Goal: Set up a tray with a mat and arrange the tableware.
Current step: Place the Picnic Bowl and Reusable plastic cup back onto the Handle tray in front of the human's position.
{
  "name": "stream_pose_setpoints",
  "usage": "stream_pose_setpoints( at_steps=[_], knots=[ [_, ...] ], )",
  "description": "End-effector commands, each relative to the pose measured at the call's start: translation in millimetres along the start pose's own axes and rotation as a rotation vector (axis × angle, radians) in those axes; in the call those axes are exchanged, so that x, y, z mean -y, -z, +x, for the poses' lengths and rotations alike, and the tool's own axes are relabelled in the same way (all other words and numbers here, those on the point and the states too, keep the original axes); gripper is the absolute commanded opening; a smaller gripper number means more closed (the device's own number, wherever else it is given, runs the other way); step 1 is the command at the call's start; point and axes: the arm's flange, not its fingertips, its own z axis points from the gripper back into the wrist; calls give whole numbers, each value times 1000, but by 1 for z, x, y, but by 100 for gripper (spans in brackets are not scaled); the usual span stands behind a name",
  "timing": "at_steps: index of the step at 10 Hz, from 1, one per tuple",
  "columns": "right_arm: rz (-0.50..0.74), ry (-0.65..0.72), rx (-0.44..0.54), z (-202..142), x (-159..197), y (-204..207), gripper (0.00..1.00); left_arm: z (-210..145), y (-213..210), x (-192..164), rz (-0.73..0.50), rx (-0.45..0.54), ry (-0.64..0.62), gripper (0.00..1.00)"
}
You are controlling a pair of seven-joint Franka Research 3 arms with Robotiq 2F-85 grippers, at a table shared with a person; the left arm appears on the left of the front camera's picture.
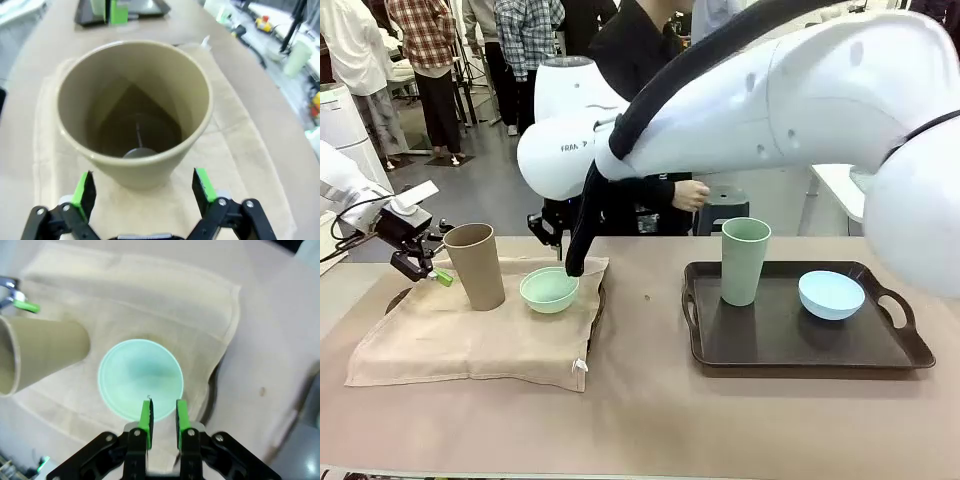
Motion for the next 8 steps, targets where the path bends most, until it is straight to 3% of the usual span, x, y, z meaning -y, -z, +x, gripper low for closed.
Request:
stream_pose_setpoints(
  at_steps=[1,3,5,8],
  knots=[
    [-36,-2,53,-25,3,-13,27,5,-10,6,22,-92,-61,100],
    [-70,6,59,-41,6,-37,27,27,-33,15,71,-249,-245,100],
    [-96,32,69,-59,14,-71,27,85,-62,38,180,-442,-411,100],
    [-137,98,71,-82,35,-126,27,176,-80,52,329,-652,-589,100]
  ],
)
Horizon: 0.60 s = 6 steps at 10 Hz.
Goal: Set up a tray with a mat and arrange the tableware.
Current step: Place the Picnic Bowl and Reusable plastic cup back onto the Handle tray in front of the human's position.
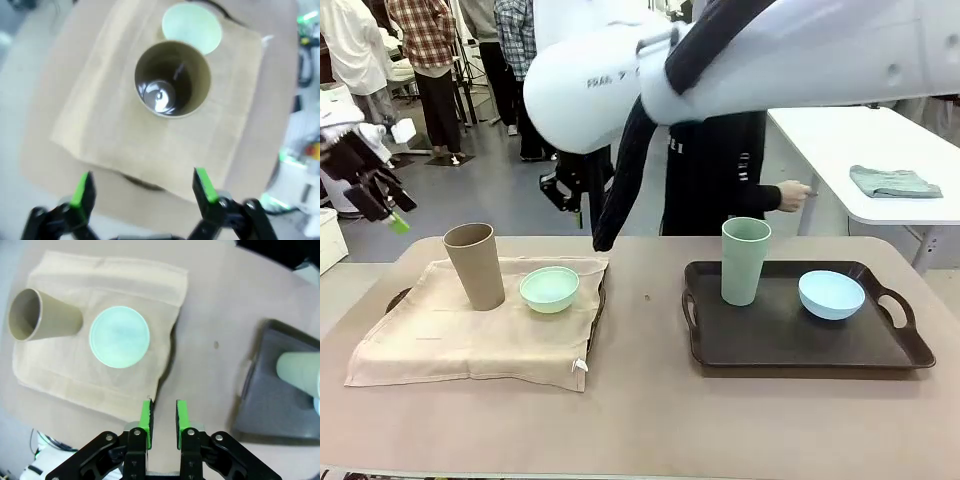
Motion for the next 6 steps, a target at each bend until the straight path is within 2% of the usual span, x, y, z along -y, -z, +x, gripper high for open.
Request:
stream_pose_setpoints(
  at_steps=[1,3,4,5,6],
  knots=[
    [-42,38,-28,-24,28,-27,27,43,-12,28,37,-224,-150,100],
    [-53,69,-46,-47,50,-61,27,93,-22,47,237,-496,-303,100],
    [-44,83,-40,-56,56,-73,27,114,-24,54,234,-568,-337,100],
    [-50,95,-45,-65,63,-81,27,129,-26,60,223,-568,-333,100],
    [-61,113,-57,-73,69,-89,27,141,-40,68,188,-504,-344,100]
  ],
)
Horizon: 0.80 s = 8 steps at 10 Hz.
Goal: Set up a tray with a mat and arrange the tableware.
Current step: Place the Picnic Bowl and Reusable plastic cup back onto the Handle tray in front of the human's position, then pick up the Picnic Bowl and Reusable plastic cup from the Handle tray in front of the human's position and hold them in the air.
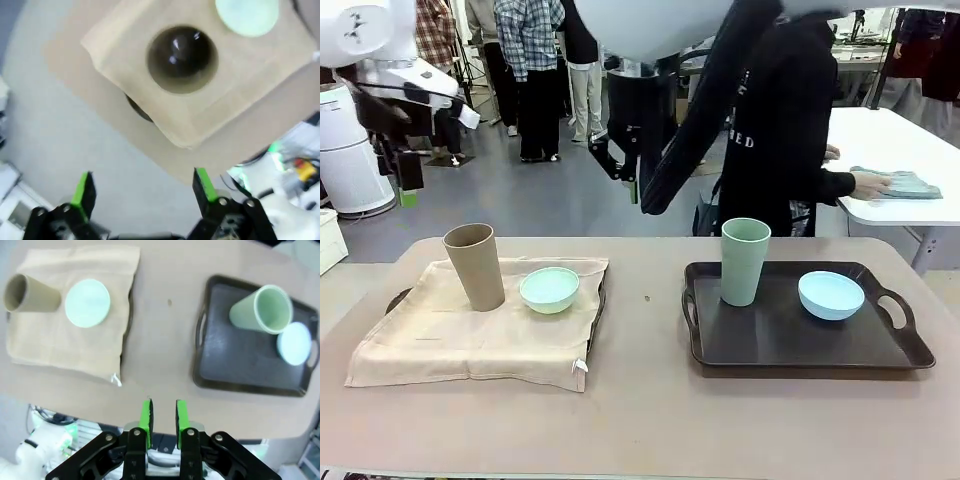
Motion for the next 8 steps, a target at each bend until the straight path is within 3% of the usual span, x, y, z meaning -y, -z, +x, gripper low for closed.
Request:
stream_pose_setpoints(
  at_steps=[1,2,8],
  knots=[
    [-2,36,-6,-19,16,3,27,1,-35,-7,-170,145,43,100],
    [0,0,0,0,0,0,27,0,0,0,0,0,0,100],
    [0,0,0,0,0,0,27,0,0,0,0,0,0,100]
  ],
)
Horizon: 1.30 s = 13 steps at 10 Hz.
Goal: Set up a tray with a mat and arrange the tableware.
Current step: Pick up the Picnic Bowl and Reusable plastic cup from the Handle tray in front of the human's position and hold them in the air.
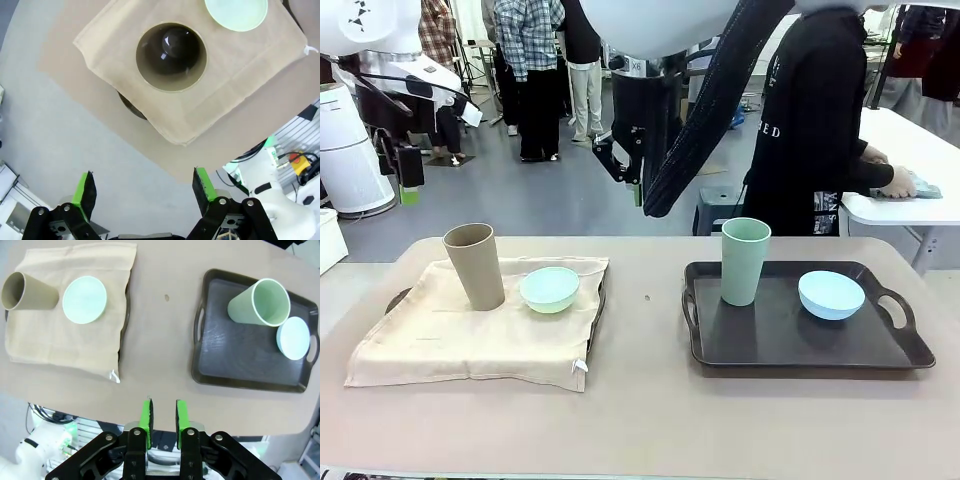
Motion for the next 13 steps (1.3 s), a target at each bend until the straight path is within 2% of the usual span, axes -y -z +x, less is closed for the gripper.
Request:
stream_pose_setpoints(
  at_steps=[1,5,6,7,8,9,10,11,12,13],
  knots=[
    [3,-7,7,3,-1,-1,27,0,1,2,27,6,-15,100],
    [0,-1,0,0,-1,0,28,0,1,2,27,6,-15,100],
    [-18,1,5,-20,0,-8,86,1,0,1,1,1,2,100],
    [-26,23,1,-34,9,-18,86,9,-12,7,-90,18,-28,100],
    [-45,41,-26,-48,25,-27,100,11,-19,12,-182,21,-96,100],
    [-53,35,-55,-65,44,-40,50,9,-30,19,-264,26,-235,100],
    [-56,50,-66,-78,63,-53,100,9,-42,30,-292,43,-309,100],
    [-62,87,-82,-87,83,-62,54,16,-55,39,-343,44,-390,100],
    [-93,204,-108,-91,91,-65,54,26,-70,49,-406,-7,-557,100],
    [-76,69,-58,-78,55,-63,54,6,-38,33,-305,16,-273,100]
  ],
)
